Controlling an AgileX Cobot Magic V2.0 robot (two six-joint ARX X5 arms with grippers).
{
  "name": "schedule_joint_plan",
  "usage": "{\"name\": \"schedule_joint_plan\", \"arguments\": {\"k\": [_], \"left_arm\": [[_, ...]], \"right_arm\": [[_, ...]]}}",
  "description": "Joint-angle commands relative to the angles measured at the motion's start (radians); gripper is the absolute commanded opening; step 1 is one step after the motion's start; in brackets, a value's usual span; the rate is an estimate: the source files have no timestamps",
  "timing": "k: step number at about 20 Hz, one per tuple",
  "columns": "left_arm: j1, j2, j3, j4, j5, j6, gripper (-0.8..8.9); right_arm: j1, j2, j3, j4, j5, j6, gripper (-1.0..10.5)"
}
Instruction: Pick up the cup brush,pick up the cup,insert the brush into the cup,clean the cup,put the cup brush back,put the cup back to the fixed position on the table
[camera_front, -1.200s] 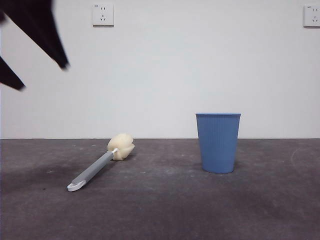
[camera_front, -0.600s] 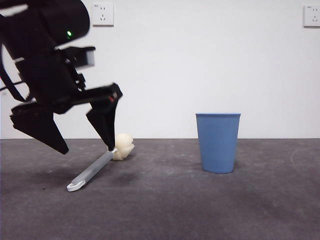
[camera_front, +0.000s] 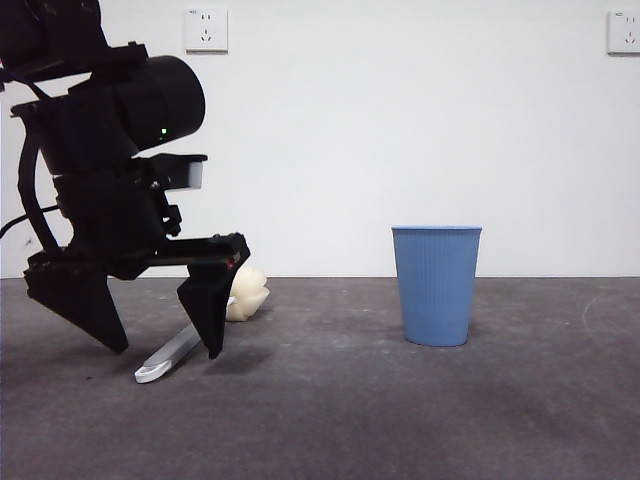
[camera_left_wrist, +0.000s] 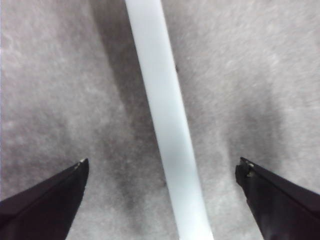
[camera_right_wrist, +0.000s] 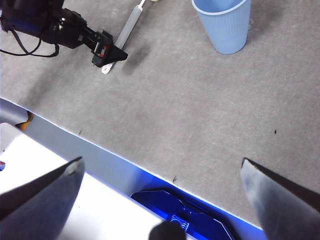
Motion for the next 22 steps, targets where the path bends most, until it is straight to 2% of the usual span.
{"name": "schedule_joint_plan", "arguments": {"k": [1, 2, 6, 10, 13, 15, 18, 22], "left_arm": [[-0.010, 0.015, 0.000, -0.005, -0.008, -0.019, 3.76], [-0.013, 0.015, 0.000, -0.005, -0.007, -0.019, 2.89], [-0.029, 0.015, 0.000, -0.004, 0.007, -0.019, 0.85], [-0.031, 0.010, 0.005, -0.035, 0.007, -0.018, 0.81], [-0.031, 0.001, 0.029, -0.099, 0.003, -0.012, -0.12], [-0.031, -0.021, 0.040, -0.119, 0.004, -0.010, -0.08], [-0.031, -0.105, 0.040, -0.141, 0.005, 0.018, -0.09], [-0.031, -0.288, 0.040, -0.233, 0.008, 0.068, -0.09]], "right_arm": [[0.002, 0.001, 0.003, 0.007, 0.001, 0.007, 6.6], [0.002, 0.001, 0.003, 0.007, 0.001, 0.006, 6.6], [0.002, 0.001, 0.003, 0.007, 0.002, 0.006, 6.6], [0.002, 0.001, 0.003, 0.007, 0.002, 0.006, 6.6], [0.002, 0.001, 0.003, 0.006, 0.001, 0.007, 6.6], [0.002, 0.001, 0.003, 0.006, 0.000, 0.019, 6.6], [0.002, 0.021, 0.003, 0.035, 0.000, 0.097, 6.6], [0.005, 0.089, 0.002, 0.166, -0.012, 0.107, 6.6]]}}
